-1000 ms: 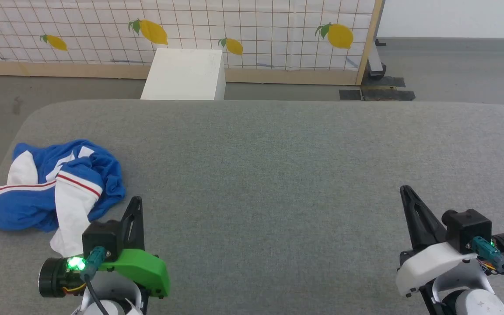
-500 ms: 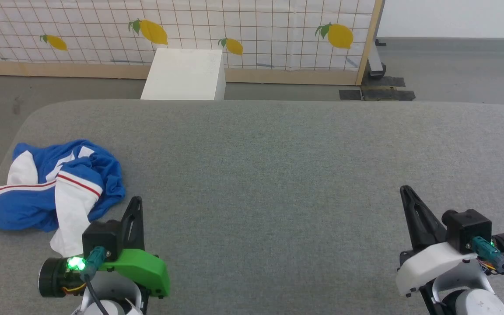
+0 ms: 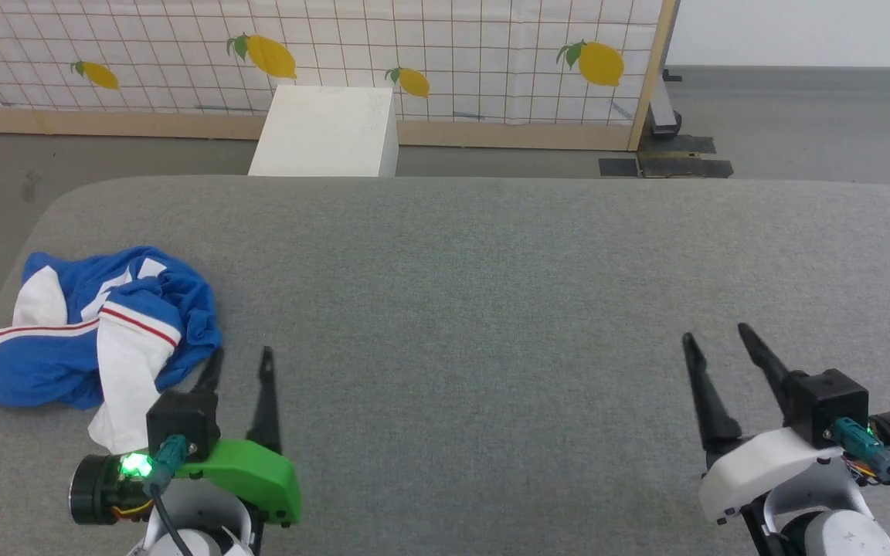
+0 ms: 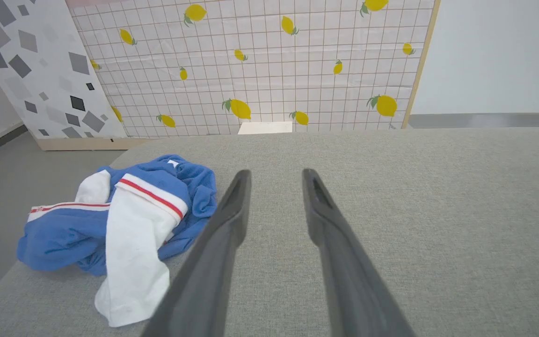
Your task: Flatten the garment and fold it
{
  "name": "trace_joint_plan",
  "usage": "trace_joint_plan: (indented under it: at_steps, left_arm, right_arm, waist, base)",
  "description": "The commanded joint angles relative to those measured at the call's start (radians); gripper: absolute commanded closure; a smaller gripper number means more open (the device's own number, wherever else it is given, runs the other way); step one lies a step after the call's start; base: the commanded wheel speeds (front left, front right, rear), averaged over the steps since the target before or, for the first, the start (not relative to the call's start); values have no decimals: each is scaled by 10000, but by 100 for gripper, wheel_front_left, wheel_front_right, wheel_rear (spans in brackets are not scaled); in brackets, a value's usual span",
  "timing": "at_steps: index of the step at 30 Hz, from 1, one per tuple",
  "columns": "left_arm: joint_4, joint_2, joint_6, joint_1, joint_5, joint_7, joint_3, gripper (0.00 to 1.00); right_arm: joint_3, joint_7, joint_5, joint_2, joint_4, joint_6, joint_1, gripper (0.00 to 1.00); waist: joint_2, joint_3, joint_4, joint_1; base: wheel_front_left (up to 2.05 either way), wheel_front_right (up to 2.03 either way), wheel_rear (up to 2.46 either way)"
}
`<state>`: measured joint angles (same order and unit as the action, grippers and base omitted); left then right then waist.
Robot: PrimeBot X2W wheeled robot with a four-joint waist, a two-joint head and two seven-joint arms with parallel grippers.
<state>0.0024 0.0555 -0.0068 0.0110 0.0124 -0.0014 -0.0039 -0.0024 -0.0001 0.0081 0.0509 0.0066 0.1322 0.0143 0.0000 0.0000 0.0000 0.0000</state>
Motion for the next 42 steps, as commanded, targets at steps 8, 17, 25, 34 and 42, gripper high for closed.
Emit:
trace_joint_plan:
  at_steps: [8, 17, 25, 34, 42]
  left_arm:
    - [138, -4, 40, -21, 128, -213, -58, 0]
    - [225, -8, 85, -40, 242, -394, -56, 0]
    - [319, -11, 117, -58, 341, -559, -41, 0]
    - [427, -15, 169, -100, 455, -746, 3, 0]
    - [497, -19, 218, -126, 541, -909, 12, 0]
  right_arm:
    - [-58, -216, 275, -1, 179, -1, -108, 0]
    - [-81, -398, 474, -1, 284, -2, -181, 0]
    - [-69, -563, 661, -2, 404, -3, -232, 0]
    - [-40, -751, 874, -2, 590, -4, -284, 0]
    - [-25, -915, 1022, -2, 758, -5, -330, 0]
  waist:
    - [0, 7, 13, 0]
    - [0, 25, 166, 0]
    - [0, 33, 480, 0]
    - [0, 44, 980, 0]
    - [0, 73, 1500, 0]
  base:
    - [0, 0, 0]
    - [0, 0, 0]
    - [0, 0, 0]
    - [0, 0, 0]
    - [0, 0, 0]
